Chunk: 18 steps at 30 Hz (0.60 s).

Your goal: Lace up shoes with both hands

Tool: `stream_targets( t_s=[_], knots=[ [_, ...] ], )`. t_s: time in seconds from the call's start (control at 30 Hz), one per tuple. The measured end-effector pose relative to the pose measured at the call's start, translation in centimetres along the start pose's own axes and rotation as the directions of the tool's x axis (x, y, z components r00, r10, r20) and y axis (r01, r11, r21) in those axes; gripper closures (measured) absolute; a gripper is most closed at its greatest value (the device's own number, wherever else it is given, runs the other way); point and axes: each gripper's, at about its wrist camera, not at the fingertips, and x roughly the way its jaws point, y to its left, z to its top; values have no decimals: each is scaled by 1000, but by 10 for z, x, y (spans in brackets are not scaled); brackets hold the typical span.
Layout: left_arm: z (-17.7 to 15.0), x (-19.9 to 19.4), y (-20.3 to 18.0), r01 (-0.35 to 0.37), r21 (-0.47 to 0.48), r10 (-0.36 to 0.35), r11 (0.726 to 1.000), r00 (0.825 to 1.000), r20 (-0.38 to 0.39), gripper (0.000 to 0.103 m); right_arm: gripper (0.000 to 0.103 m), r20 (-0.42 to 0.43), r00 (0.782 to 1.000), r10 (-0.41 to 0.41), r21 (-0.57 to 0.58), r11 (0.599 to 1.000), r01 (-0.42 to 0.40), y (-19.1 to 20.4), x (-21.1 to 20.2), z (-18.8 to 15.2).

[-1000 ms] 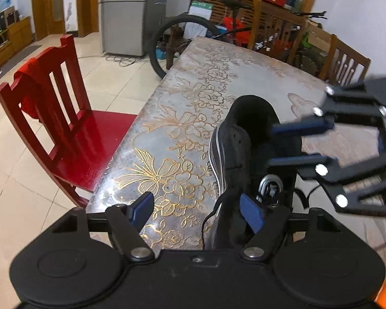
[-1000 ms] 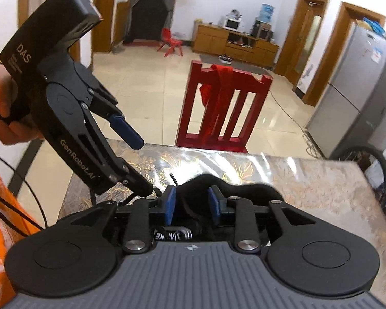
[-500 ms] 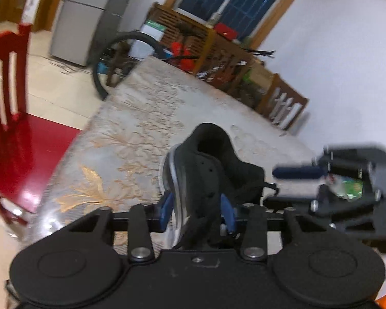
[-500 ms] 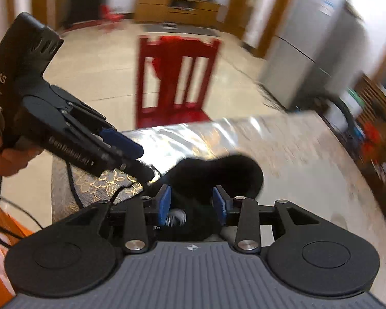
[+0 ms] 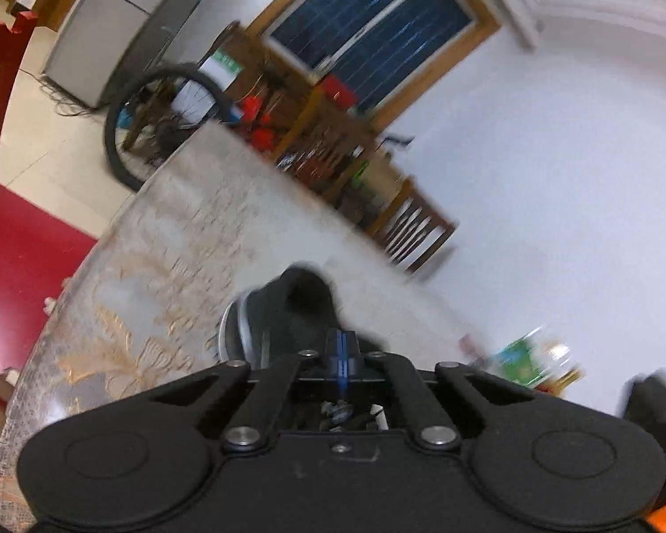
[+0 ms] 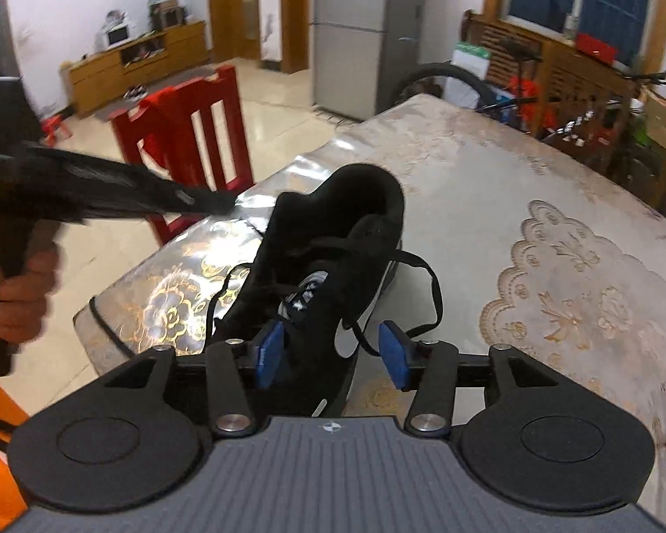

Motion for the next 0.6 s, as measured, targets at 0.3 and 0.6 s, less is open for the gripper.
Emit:
stream_targets(
  t_s=[0.3,0.6],
  knots=[
    [-16,27,-1,-67,-14,66,998,994,-92,62,51,-8,999,-54,60,997,54,-5,8,-7],
    [-21,52,15,-2,-42,-1,999,999,-54,98,51,-54,995,-81,9,997,82,-2,9,-11]
  ],
)
